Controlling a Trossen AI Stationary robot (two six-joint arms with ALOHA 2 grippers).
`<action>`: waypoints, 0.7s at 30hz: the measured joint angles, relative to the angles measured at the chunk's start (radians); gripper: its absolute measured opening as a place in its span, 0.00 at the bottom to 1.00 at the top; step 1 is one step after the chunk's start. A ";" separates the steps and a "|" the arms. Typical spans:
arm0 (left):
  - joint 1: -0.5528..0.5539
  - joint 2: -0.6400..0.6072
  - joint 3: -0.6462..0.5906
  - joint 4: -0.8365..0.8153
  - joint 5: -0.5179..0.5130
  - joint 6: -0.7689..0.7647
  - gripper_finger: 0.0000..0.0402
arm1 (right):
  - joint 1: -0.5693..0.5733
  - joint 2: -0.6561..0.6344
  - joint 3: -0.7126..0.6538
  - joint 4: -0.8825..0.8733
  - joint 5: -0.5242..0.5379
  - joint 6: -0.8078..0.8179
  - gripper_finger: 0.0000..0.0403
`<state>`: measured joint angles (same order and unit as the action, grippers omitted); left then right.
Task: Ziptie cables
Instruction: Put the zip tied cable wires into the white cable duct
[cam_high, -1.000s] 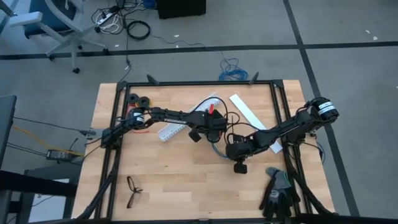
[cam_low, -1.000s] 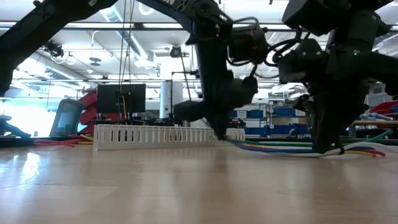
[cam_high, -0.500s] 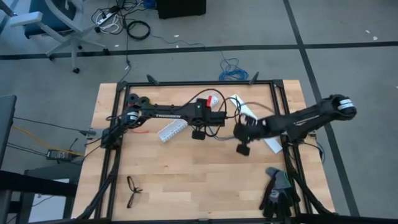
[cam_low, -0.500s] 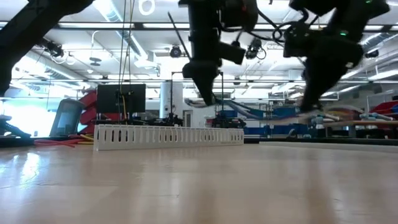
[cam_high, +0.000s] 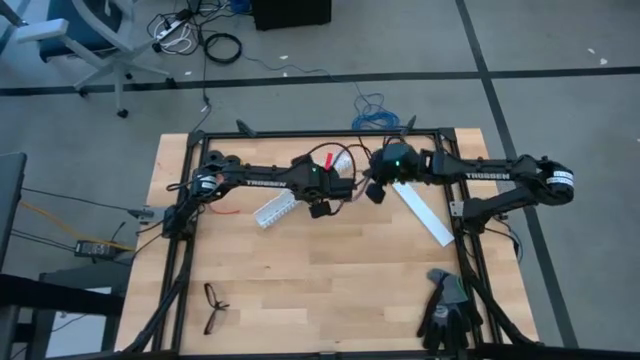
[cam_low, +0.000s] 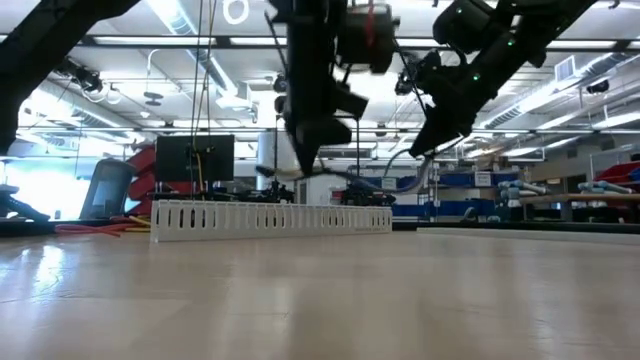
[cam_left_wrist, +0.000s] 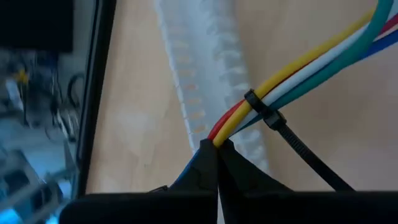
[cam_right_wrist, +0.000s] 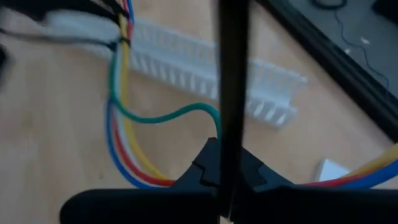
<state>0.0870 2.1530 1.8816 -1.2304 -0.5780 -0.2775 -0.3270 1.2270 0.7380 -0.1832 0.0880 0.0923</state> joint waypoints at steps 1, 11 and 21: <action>0.009 -0.007 -0.030 0.014 -0.007 -0.030 0.00 | -0.021 0.000 0.000 0.020 -0.021 -0.018 0.00; 0.072 -0.152 -0.322 0.262 -0.035 -0.337 0.00 | -0.160 0.120 0.001 0.251 -0.206 -0.114 0.00; 0.003 -0.173 -0.435 0.242 -0.041 -0.659 0.00 | -0.166 0.289 0.001 0.525 -0.274 -0.117 0.00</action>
<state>0.0900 1.9800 1.4463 -0.9889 -0.6189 -0.9366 -0.4927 1.5157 0.7387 0.3422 -0.1860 -0.0245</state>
